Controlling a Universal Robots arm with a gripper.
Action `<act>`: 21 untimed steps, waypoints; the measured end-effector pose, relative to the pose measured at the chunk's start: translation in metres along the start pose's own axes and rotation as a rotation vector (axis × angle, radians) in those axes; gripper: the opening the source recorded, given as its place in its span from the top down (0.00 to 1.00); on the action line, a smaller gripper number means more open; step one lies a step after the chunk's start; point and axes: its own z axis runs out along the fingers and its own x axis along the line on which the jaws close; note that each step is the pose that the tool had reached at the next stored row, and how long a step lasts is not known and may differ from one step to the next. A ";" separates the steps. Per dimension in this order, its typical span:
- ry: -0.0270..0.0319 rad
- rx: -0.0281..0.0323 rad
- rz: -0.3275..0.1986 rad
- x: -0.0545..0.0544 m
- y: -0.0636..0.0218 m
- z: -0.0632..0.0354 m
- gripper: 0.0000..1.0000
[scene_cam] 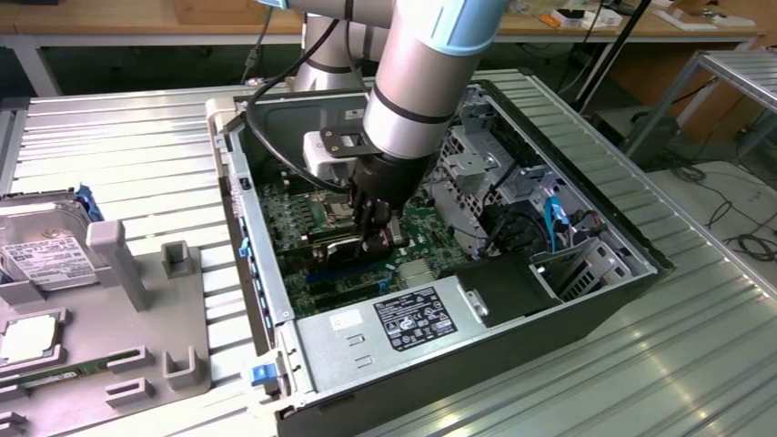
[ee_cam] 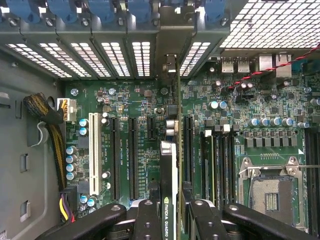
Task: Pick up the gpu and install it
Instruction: 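Insert the gpu into the slot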
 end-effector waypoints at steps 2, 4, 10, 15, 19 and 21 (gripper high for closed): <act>0.0001 0.0000 0.000 0.000 0.0000 0.0000 0.73; 0.0000 0.0000 0.000 0.000 0.0000 0.0000 0.73; 0.0000 0.0000 0.000 0.000 0.0005 -0.0047 0.73; 0.0000 0.0000 0.000 0.000 0.0005 -0.0047 0.73; 0.0002 -0.0001 0.000 0.000 0.0004 -0.0035 0.73; -0.0001 0.0001 0.000 0.000 0.0002 -0.0023 0.73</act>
